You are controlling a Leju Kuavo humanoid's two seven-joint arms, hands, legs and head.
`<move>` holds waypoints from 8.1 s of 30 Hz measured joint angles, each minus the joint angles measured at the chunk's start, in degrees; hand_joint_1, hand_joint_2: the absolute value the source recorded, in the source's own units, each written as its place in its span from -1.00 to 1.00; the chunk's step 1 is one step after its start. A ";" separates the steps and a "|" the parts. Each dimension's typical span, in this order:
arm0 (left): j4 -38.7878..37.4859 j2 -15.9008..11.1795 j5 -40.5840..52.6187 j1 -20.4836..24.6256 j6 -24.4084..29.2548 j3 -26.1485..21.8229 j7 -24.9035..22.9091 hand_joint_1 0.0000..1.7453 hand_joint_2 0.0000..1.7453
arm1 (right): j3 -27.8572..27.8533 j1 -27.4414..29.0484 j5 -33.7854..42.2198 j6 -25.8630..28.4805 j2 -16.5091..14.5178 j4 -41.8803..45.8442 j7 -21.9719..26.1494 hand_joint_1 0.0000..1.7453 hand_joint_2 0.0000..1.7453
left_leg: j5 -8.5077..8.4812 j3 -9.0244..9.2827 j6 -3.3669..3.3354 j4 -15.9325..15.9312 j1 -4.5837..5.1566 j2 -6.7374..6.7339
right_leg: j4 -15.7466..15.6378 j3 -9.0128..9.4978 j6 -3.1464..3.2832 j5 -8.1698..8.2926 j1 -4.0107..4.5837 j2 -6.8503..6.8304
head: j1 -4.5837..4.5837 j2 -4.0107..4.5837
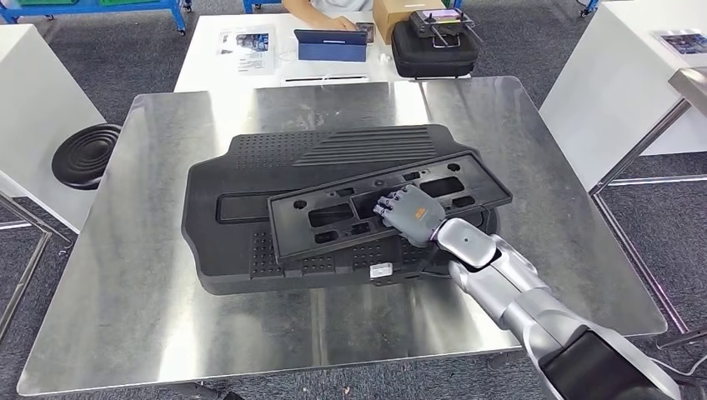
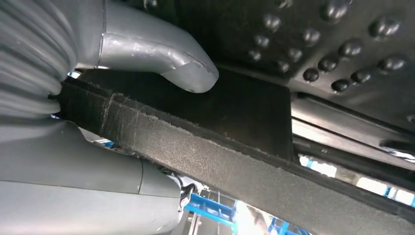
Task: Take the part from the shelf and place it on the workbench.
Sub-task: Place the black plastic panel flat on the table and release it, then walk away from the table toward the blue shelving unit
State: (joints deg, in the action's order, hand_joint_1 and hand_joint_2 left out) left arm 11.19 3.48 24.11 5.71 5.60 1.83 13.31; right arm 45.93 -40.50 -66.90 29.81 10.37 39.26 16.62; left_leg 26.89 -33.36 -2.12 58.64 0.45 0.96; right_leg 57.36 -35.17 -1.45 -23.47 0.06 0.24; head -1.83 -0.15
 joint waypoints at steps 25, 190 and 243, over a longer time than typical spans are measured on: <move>0.00 0.00 0.35 0.02 -0.05 -1.24 -0.59 -1.00 -1.00 | -2.33 -0.91 -0.65 -0.83 -1.32 -6.13 -0.90 -1.00 -1.00 | -0.01 0.42 -0.02 0.01 0.17 -0.10 | -0.01 0.34 -0.02 0.04 -0.14 0.02 | 0.00 0.00; -0.17 1.36 -0.21 -3.87 5.11 -17.74 5.79 -1.00 -1.00 | -22.20 50.78 83.65 -41.25 -12.75 67.91 13.41 -1.00 -1.00 | -3.83 -5.28 -0.13 1.43 -0.91 -0.93 | 15.22 -1.48 -1.84 -8.28 -0.90 -0.42 | 0.04 0.00; -0.20 1.03 -0.72 -4.57 5.52 -21.22 6.21 -1.00 -1.00 | -27.66 57.73 77.96 -22.86 -11.20 61.89 7.49 -1.00 -1.00 | 2.16 2.35 3.49 1.23 -1.52 -0.35 | 0.89 1.59 -0.24 -1.48 -0.56 -0.80 | 0.08 0.00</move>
State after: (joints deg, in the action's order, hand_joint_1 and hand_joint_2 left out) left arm 10.99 4.50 23.39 1.14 11.13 -19.39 19.52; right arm 18.27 17.23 11.06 6.95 -0.83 101.16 24.11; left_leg 29.05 -31.01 1.37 59.87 -1.07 0.61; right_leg 58.25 -33.58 -1.69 -24.95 -0.50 -0.56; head -1.75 -0.15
